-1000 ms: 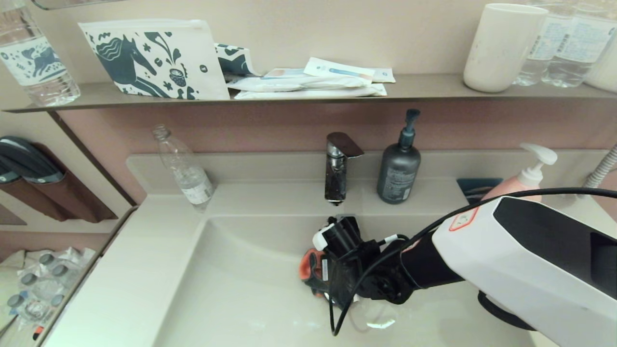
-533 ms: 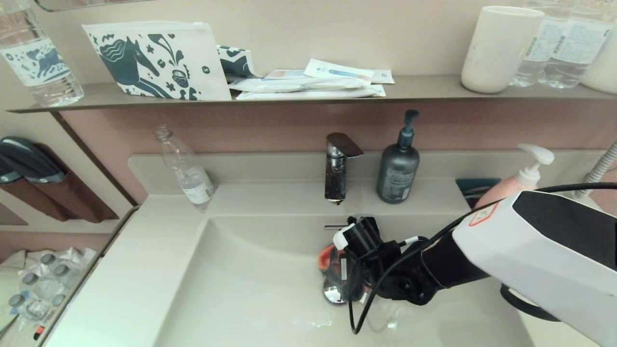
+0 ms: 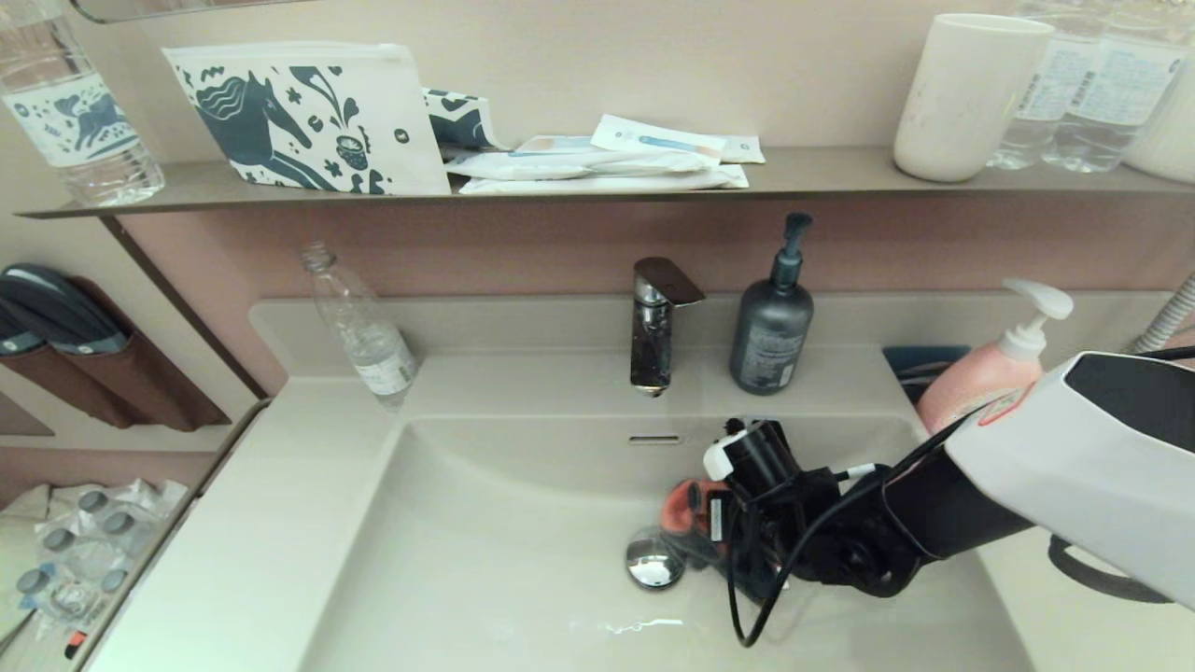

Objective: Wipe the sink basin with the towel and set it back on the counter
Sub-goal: Wipe the sink

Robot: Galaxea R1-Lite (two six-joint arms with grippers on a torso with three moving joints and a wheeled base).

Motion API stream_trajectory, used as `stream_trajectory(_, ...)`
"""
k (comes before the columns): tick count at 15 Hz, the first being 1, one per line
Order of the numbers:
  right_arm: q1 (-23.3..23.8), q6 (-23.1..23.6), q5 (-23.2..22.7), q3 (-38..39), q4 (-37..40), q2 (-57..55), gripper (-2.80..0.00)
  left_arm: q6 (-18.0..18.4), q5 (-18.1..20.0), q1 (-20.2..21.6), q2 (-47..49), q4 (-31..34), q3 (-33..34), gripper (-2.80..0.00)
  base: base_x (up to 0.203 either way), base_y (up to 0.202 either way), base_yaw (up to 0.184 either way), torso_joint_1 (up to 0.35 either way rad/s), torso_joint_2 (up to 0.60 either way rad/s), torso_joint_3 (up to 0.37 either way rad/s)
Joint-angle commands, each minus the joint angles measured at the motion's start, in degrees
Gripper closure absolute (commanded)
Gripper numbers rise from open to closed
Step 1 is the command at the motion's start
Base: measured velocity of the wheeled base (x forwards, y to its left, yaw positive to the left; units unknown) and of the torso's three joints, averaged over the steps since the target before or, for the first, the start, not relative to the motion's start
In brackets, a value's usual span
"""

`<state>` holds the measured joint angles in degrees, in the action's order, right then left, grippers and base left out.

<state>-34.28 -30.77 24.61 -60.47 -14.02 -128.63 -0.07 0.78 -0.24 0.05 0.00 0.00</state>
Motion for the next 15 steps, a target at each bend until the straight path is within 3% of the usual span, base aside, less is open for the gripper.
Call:
stream_trajectory(1,2.0,0.06,0.17,3.05,0.26,2.25,0.0,-0.01,0.01,-0.02,0.03,0.0,0.0,0.0,0.0,0.0,0.0,0.0,0.0,0.0)
stream_trajectory(9,6.6,4.49,0.17,14.18,-3.03,6.55,0.0,-0.01,0.01,-0.02,0.04,0.0,0.0,0.0,0.0,0.0,0.0,0.0,0.0,0.0)
stream_trajectory(15,6.79,5.64,0.09,20.81,-1.4,7.17,0.0,-0.01,0.01,0.04,0.04,-0.02,0.0,0.0,0.0,0.0,0.0,0.0,0.0,0.0)
